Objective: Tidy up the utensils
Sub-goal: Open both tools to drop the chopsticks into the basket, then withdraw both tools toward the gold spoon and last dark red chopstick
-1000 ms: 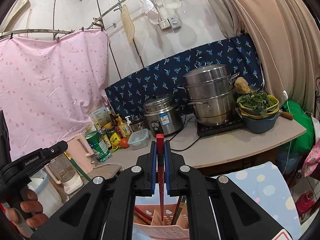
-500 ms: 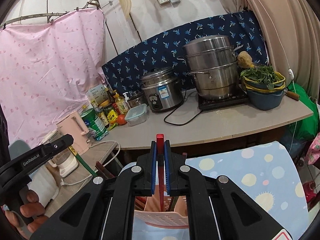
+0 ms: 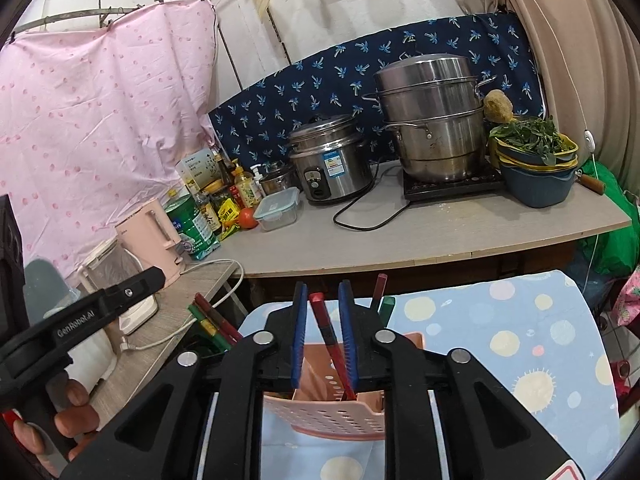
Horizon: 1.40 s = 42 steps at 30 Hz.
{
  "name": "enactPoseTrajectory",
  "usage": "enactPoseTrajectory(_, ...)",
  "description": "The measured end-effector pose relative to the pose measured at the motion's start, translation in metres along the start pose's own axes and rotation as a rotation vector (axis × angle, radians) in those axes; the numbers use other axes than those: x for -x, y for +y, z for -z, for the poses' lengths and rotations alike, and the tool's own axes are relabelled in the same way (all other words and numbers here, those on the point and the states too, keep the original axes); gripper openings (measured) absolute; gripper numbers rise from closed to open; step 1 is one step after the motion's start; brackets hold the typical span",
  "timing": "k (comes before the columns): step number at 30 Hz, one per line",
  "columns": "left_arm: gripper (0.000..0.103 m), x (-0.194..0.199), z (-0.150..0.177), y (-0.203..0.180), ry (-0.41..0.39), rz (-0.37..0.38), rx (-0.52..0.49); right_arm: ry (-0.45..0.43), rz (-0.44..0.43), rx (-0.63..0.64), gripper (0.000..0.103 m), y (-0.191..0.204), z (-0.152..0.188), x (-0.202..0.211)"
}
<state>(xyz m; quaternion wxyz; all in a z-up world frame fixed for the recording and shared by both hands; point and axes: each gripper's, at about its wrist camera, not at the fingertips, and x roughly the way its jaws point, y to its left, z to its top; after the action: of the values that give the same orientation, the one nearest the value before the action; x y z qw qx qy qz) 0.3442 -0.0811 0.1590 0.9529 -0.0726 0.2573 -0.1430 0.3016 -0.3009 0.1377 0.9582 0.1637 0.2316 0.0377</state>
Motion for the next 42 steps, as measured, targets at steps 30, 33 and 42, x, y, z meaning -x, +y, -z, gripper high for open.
enactPoseTrajectory(30, 0.049, 0.075, 0.105, 0.0, 0.109, -0.143, -0.105, 0.08, 0.092, 0.144, 0.03, 0.025, 0.105, 0.103)
enactPoseTrajectory(33, 0.049, 0.08, 0.122, 0.001, 0.134, -0.159, -0.116, 0.111, 0.096, 0.147, 0.03, 0.027, 0.126, 0.111)
enactPoseTrajectory(42, 0.049, 0.096, 0.181, 0.01, 0.217, -0.169, -0.099, 0.2, 0.117, 0.129, 0.03, 0.018, 0.184, 0.127)
